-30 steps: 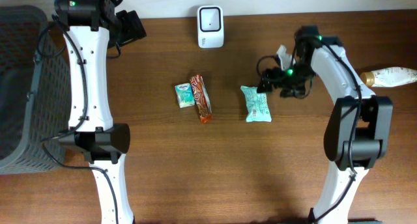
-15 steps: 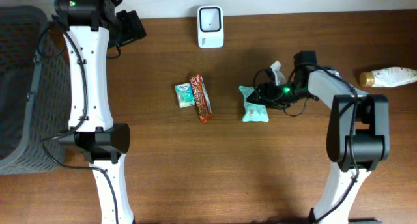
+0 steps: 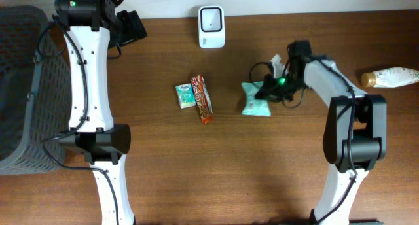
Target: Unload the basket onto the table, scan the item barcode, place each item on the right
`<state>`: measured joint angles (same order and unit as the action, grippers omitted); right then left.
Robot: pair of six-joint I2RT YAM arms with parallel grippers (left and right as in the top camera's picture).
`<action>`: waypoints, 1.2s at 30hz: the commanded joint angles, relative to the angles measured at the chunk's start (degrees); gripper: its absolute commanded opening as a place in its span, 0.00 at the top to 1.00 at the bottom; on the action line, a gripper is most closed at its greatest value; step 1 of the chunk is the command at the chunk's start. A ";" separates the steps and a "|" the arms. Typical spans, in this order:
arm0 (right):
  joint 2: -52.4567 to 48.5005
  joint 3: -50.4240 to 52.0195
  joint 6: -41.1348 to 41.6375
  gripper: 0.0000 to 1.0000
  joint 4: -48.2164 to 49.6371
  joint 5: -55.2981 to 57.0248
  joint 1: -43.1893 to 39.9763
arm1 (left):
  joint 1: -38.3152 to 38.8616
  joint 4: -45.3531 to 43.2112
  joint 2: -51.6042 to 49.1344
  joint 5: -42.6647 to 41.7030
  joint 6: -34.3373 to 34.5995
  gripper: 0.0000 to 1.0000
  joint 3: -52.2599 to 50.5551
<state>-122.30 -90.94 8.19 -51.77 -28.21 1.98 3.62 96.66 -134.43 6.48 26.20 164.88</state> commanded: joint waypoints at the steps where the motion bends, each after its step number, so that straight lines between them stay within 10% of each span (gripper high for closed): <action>1: 1.46 -12.13 6.27 0.96 -9.75 30.86 2.51 | -0.04 0.07 0.31 0.66 -0.11 0.01 0.17; 10: -2.49 -10.91 14.82 0.96 -16.24 66.58 13.46 | -0.04 0.07 0.31 0.66 -0.11 0.01 0.17; 22: -8.59 -10.51 16.15 0.95 -12.92 66.69 24.00 | -0.04 0.07 0.31 0.66 -0.11 0.01 0.17; 32: -9.33 -11.02 16.31 0.48 -10.05 62.77 31.17 | -0.04 0.07 0.31 0.66 -0.11 0.01 0.17; 36: -9.31 -11.82 16.31 0.46 -11.50 64.08 30.80 | -0.04 0.07 0.31 0.66 -0.11 0.01 0.17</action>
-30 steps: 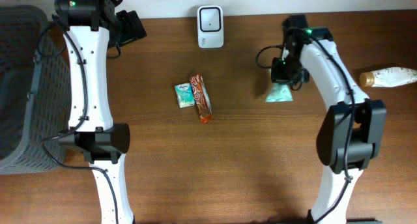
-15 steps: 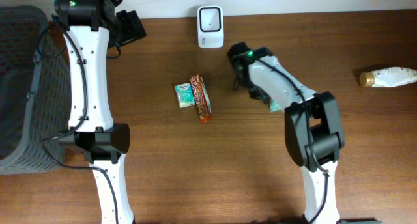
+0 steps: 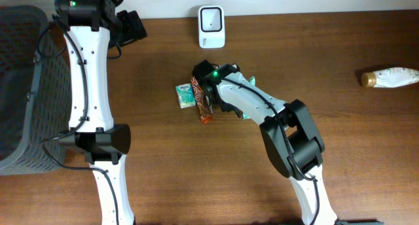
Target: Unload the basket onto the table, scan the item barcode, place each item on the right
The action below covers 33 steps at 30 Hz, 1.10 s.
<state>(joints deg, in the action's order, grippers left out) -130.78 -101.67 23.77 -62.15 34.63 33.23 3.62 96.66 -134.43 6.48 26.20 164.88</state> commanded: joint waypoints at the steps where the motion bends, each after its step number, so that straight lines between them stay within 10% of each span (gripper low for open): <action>1: -0.83 -1.53 0.72 0.50 -1.68 2.16 -0.63 | -0.04 0.07 0.31 0.66 -0.13 0.01 0.17; 7: -0.83 -2.89 0.50 0.96 -3.48 9.57 -0.74 | -0.04 0.07 0.31 0.66 -0.11 0.01 0.17; 16: -0.85 -2.89 0.50 0.96 -7.04 29.07 -0.74 | -0.04 0.07 0.31 0.66 -0.11 0.01 0.17; 33: -0.85 5.62 0.52 0.96 -2.05 19.91 -6.14 | -0.04 0.07 0.31 0.66 -0.11 0.01 0.17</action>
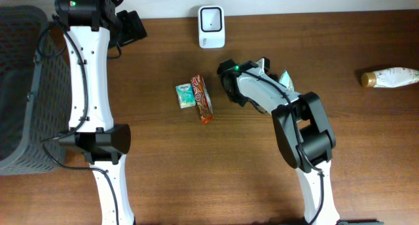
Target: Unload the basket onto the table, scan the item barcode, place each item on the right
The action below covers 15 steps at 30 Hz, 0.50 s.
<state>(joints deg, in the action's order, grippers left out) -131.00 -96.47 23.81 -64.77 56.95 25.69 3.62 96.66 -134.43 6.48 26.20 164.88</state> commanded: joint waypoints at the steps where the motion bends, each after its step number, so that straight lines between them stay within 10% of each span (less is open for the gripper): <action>1: -0.63 0.42 0.48 0.95 1.27 -5.27 2.12 | -0.04 0.07 0.31 0.66 -0.11 0.01 0.17; 8: -0.63 0.42 0.52 0.82 4.44 -17.92 4.63 | -0.04 0.07 0.31 0.66 -0.11 0.01 0.17; 12: -0.63 0.42 0.52 0.39 4.76 -20.79 6.08 | -0.04 0.07 0.31 0.66 -0.11 0.01 0.17; 15: -0.63 0.17 0.52 0.38 5.25 -26.64 6.56 | -0.04 0.07 0.31 0.66 -0.11 0.01 0.17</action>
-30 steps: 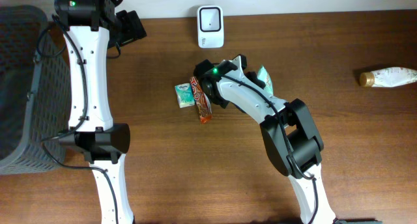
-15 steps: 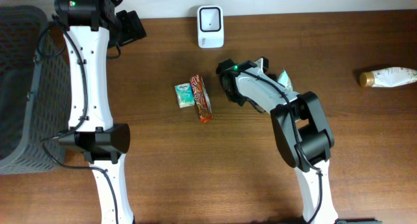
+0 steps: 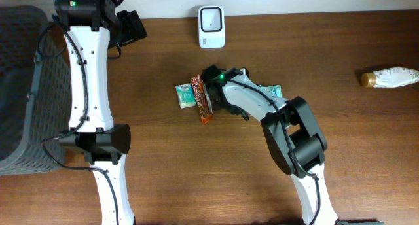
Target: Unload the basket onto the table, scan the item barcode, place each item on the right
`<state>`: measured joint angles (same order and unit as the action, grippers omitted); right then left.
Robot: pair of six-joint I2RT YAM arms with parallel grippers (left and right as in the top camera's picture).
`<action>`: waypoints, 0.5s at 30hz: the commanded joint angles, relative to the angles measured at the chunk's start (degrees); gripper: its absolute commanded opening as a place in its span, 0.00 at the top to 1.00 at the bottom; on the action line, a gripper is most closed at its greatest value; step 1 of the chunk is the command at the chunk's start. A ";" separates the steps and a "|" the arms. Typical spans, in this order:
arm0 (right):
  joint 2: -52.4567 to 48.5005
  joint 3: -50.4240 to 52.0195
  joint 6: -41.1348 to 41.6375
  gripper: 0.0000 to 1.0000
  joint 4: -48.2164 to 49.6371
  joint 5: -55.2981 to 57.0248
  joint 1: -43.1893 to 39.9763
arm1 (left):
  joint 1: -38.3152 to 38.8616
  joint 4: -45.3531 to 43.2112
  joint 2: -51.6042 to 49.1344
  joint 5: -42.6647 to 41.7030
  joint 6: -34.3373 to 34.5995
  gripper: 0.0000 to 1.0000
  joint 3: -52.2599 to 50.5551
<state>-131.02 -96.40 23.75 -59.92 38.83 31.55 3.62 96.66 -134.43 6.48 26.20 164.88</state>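
The white barcode scanner [image 3: 211,27] stands at the table's far edge. A red-orange snack bar [image 3: 202,102] lies mid-table beside a small green-and-white packet [image 3: 185,95]. My right gripper [image 3: 211,89] hangs at the bar's right side; its fingers are dark and hidden under the wrist, so its state is unclear. A corner of a teal packet [image 3: 275,91] shows from behind the right arm. My left gripper [image 3: 134,25] rests at the far left, away from every item, and its jaws are too dark to read.
A grey woven basket [image 3: 23,87] fills the left edge. A pale bottle [image 3: 389,76] lies on its side at the far right. The left arm's white links run down the table's left side.
My right wrist has moved left and slightly nearer, from right of the snack bar to right against it. The visible teal corner now sits a little lower. The left arm is unchanged.
First my right gripper was at the teal packet, right of centre. Then the wrist was over the snack bar's top end with the arm covering the teal packet. Later it stood back to the right of the bar, and now it is beside the bar again.
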 commanded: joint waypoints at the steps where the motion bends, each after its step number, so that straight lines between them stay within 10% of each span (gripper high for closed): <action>1: -0.61 -0.48 0.59 0.38 0.26 -10.32 0.68 | -0.04 0.07 0.31 0.66 -0.11 0.01 0.17; 8: -0.48 -17.90 0.52 0.38 -8.24 -23.45 -3.67 | -0.04 0.07 0.31 0.66 -0.11 0.01 0.17; 15: -0.48 -29.31 -15.89 0.08 -16.65 -46.14 -16.70 | -0.04 0.07 0.31 0.66 -0.11 0.01 0.17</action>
<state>-131.57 -124.20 18.15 -74.04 6.50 20.67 3.62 96.66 -134.43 6.48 26.20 164.88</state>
